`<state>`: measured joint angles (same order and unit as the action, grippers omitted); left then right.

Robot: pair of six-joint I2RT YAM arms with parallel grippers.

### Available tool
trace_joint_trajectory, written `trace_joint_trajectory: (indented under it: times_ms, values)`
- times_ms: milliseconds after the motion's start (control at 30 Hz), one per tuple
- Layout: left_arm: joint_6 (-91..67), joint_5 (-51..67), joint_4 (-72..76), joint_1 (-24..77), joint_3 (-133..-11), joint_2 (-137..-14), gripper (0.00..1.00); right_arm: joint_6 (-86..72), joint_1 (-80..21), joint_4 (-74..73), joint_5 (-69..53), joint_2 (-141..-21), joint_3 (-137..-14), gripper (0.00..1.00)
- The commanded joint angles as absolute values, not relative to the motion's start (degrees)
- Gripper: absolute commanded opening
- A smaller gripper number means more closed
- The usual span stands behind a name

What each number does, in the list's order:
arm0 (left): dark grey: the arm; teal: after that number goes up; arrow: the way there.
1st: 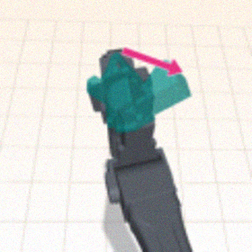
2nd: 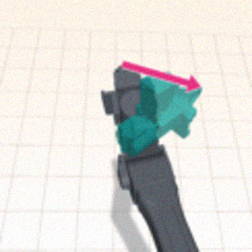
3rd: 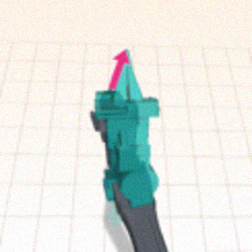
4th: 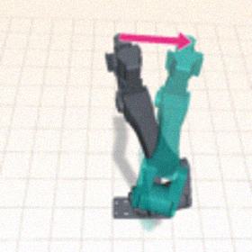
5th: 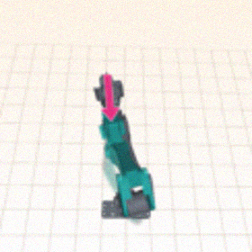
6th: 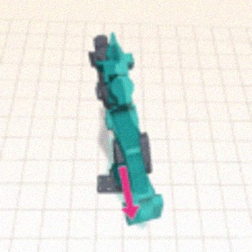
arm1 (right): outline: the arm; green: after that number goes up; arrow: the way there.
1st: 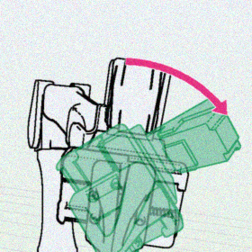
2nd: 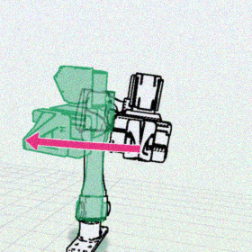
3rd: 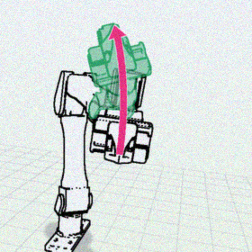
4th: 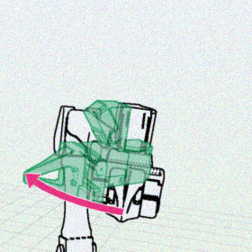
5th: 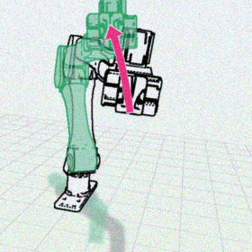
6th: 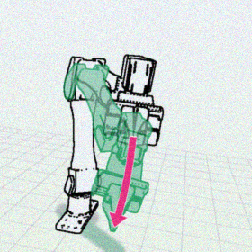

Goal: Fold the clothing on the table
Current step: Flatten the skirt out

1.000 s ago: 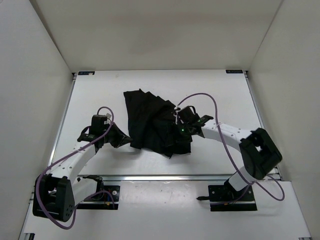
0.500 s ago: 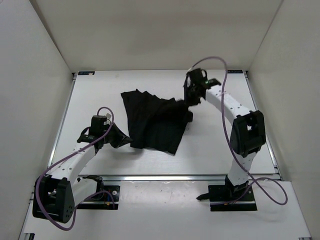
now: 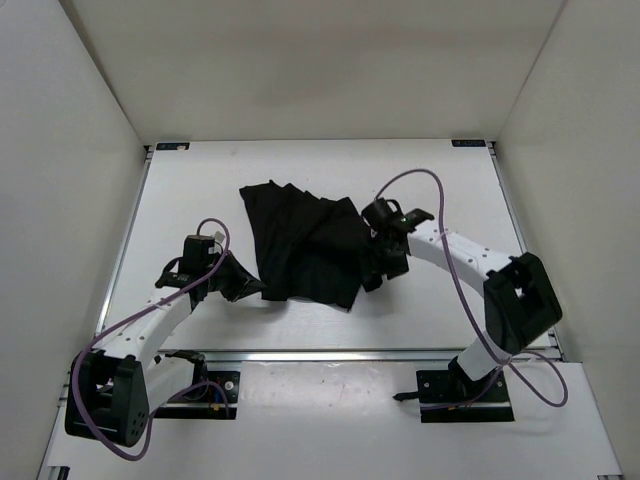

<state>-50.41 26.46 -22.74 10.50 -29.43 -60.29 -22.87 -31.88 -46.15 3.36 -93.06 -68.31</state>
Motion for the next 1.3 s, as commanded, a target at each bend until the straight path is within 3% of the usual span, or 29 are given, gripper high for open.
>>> trace_joint_trajectory:
  times_ms: [0, 100, 167, 233, 367, 600, 667, 933, 1000, 1067, 1133, 1167, 1267]
  values:
    - [-49.48, 28.21, -22.50, 10.63, -29.00, -59.15, 0.00, -31.45, -32.69, -37.02, -3.42, -85.53, -61.63, 0.58]
    - [-49.92, 28.30, -22.06, 10.55, -28.65, -58.71, 0.00, -35.86, -33.13, -30.70, -6.76, -83.67, -55.47, 0.63]
    - [-49.49, 28.22, -22.15, 10.02, -28.74, -58.63, 0.00, -37.87, -33.14, -30.32, -2.14, -81.49, -54.32, 0.69]
    - [-49.57, 28.39, -22.85, 10.20, -28.56, -58.54, 0.00, -37.53, -31.13, -29.10, 1.91, -77.71, -53.18, 0.67]
    - [-49.40, 28.30, -22.24, 10.46, -28.13, -58.53, 0.00, -34.19, -26.01, -29.61, -6.23, -76.29, -54.49, 0.59]
    - [-51.59, 28.04, -20.48, 10.99, -27.43, -57.92, 0.00, -46.02, -39.01, -26.55, -4.85, -80.24, -50.19, 0.51]
    - [-50.98, 28.21, -21.26, 11.25, -27.42, -57.92, 0.00, -48.77, -41.56, -26.72, -2.04, -81.91, -50.18, 0.52]
    - [-51.06, 28.30, -21.71, 11.43, -28.13, -57.48, 0.00, -53.61, -41.49, -27.24, 1.67, -88.49, -50.71, 0.53]
    - [-51.24, 28.39, -21.88, 11.16, -28.21, -57.13, 0.00, -53.78, -41.31, -26.90, 0.45, -90.78, -50.80, 0.49]
    - [-51.15, 28.04, -21.89, 10.90, -28.39, -56.78, 0.00, -52.30, -41.57, -25.76, -2.37, -91.93, -50.63, 0.21]
    - [-50.89, 28.04, -22.15, 10.29, -29.35, -56.69, 0.00, -51.60, -41.31, -25.40, -5.09, -92.29, -51.15, 0.05]
    - [-51.15, 28.30, -22.32, 10.54, -29.70, -56.86, 0.00, -50.81, -41.48, -25.66, -5.45, -92.20, -51.94, 0.00]
    - [-52.29, 29.09, -21.19, 10.11, -32.77, -58.18, 0.00, -46.69, -40.26, -31.16, -7.73, -90.71, -57.96, 0.00]
